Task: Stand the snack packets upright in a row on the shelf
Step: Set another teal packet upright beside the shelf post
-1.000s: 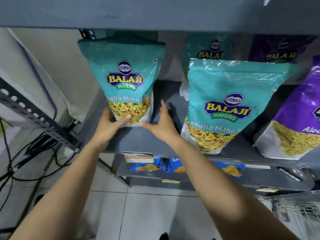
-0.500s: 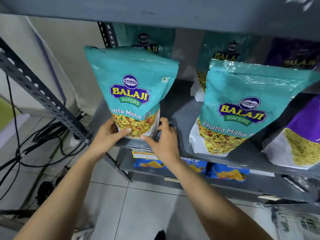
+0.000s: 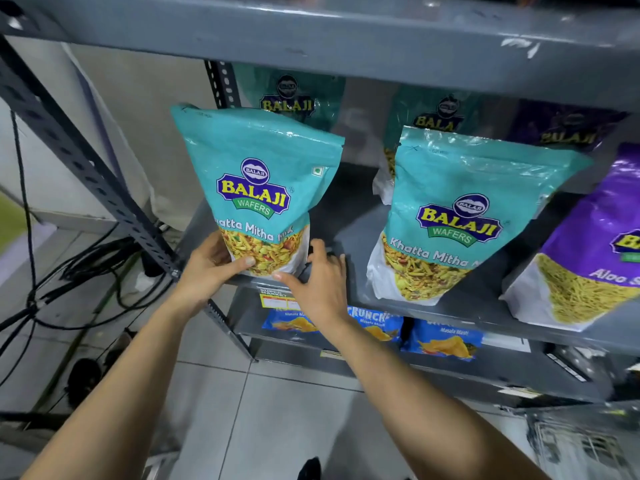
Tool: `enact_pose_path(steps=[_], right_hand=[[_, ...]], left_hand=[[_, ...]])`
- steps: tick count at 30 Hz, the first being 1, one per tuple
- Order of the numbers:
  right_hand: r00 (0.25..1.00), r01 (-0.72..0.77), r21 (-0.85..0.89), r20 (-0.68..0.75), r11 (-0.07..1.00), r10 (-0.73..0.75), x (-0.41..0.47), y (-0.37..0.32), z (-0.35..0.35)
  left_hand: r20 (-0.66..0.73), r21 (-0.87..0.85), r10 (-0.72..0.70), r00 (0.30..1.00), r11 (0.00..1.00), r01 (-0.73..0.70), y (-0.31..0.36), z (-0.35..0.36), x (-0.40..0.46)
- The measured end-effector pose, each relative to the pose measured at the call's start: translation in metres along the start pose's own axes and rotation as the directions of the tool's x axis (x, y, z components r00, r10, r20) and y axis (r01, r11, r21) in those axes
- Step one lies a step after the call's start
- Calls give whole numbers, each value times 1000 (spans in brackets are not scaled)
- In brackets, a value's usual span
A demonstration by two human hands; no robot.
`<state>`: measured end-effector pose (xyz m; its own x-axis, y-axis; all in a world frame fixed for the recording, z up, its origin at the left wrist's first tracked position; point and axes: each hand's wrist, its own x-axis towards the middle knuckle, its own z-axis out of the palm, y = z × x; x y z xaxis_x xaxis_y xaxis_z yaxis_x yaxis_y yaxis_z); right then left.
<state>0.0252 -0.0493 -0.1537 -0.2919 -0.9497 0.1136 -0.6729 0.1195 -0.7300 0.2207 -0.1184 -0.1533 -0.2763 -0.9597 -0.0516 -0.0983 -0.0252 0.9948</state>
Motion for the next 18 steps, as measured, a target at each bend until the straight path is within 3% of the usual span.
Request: enact_pose_path(steps=[4,8,10,12,15,18], right_hand=[[998,-49,111,36,993,45,-7,-2,-16],[994,-32,197,-97,980,52,-23,13,-44],[983,13,168,-184,986,19,-38,31,-63],[975,9,177,-221,984,31,-58,53,-89],[957,-72,228,-259,971,132,-82,97,-139],[904,-166,217,-355,962,237,-97,145,-208]], left_hand=[[-226,-6,3,974,1000,-5,-5,0,-12],[-539,125,250,805,968,-217,10,44,-51],[-518,123,313,796,948,-293,21,84,-71],[-430,63,282,858,957,-283,26,127,-82],[-235,48,244,941,970,-240,31,200,-87],[-140,52,230,963,973,-225,37,282,-91]])
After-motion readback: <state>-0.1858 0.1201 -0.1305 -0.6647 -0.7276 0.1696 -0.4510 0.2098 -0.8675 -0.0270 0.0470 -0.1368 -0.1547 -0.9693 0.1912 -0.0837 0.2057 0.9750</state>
